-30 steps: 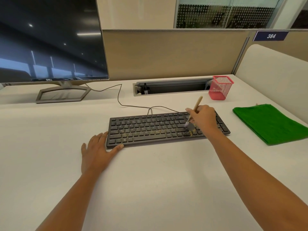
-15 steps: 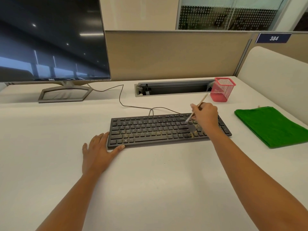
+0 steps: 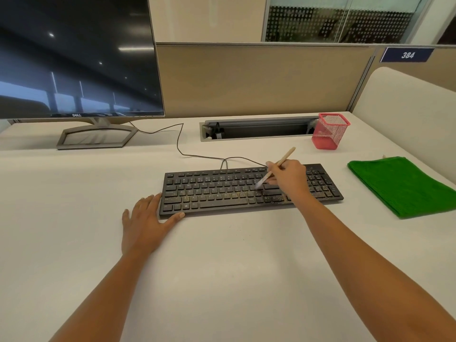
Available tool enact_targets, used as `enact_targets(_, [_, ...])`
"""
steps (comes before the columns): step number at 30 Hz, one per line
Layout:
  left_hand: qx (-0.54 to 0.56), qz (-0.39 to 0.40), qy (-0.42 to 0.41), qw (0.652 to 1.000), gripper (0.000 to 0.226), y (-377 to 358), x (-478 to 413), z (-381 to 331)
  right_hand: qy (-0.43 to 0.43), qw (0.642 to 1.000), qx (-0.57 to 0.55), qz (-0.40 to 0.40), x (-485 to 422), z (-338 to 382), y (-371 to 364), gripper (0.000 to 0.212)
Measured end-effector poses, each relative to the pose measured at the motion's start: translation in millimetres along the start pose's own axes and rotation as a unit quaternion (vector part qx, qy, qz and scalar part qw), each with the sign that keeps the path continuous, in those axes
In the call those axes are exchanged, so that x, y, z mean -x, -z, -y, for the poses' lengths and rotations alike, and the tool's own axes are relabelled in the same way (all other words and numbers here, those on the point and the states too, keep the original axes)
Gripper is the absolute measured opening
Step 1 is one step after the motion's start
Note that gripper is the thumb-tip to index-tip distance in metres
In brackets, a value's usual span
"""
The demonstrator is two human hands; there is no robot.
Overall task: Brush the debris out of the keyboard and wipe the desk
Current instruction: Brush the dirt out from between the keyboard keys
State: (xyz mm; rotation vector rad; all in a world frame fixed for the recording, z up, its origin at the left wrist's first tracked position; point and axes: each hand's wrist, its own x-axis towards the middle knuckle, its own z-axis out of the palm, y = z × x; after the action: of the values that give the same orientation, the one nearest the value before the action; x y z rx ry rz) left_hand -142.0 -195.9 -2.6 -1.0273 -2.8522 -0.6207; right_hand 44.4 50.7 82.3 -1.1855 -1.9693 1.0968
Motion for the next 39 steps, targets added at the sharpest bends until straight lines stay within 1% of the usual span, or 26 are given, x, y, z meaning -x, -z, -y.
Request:
enact_targets(2, [0.001,-0.001,0.0,1.0,0.101,-1,0,0,0.001,1.0,-0.008,-0.028,-5,0,7,0.029])
enact_targets(3, [0.0,0.0,0.0,1.0,0.097,-1,0,0,0.007,0.999,0.006,-0.041,-6,1,9,0.029])
enact_targets(6, [-0.003,0.004,0.002,1.0,0.093,-1,-1,0,0.042,0.993,0.096,-0.06,-6,0,10,0.032])
enact_targets(8, [0.0,0.003,0.002,1.0,0.092,-1,0,0,0.061,0.987,0.138,-0.052,-1,-1,7,0.034])
enact_targets(9, [0.002,0.003,0.001,1.0,0.09,-1,0,0,0.063,0.988,0.137,-0.041,0,-3,4,0.034])
enact_targets(12, [0.005,0.002,0.003,1.0,0.083,0,0,-1,0.044,0.995,0.088,0.002,2,-7,-3,0.032])
enact_targets(15, [0.003,0.003,0.002,1.0,0.086,0,0,-1,0.014,0.997,0.07,0.023,-2,-5,1,0.028])
enact_targets(18, [0.008,0.005,0.001,1.0,0.091,1,0,-1,0.025,0.996,0.082,-0.017,-6,-2,9,0.031])
enact_targets(20, [0.008,0.004,0.003,1.0,0.088,1,1,-2,0.039,0.994,0.084,-0.049,-6,-1,9,0.034])
enact_targets(21, [0.009,0.003,0.003,1.0,0.085,1,1,-2,0.042,0.994,0.087,-0.053,-5,-1,6,0.036])
enact_targets(24, [0.01,0.004,0.0,1.0,0.086,2,1,-2,0.037,0.994,0.104,-0.022,0,-3,-2,0.037])
enact_targets(26, [0.007,0.004,-0.002,1.0,0.091,2,1,-2,0.028,0.988,0.149,0.007,0,-2,-5,0.036])
enact_targets(28, [0.003,-0.001,-0.003,1.0,0.094,1,0,-1,0.01,0.985,0.171,0.016,-2,2,-2,0.035])
enact_targets(31, [0.004,0.005,0.001,1.0,0.092,0,0,-1,-0.004,0.989,0.146,-0.021,-10,4,8,0.035])
enact_targets(35, [0.005,0.0,-0.002,1.0,0.08,0,0,-1,-0.003,0.993,0.084,-0.085,-13,0,21,0.038])
enact_targets(37, [0.002,0.0,-0.002,1.0,0.079,-1,-1,0,0.003,0.989,0.103,-0.106,-12,-4,25,0.04])
enact_targets(39, [-0.002,0.002,-0.001,1.0,0.086,-1,-1,0,0.01,0.985,0.137,-0.108,-9,-5,26,0.042])
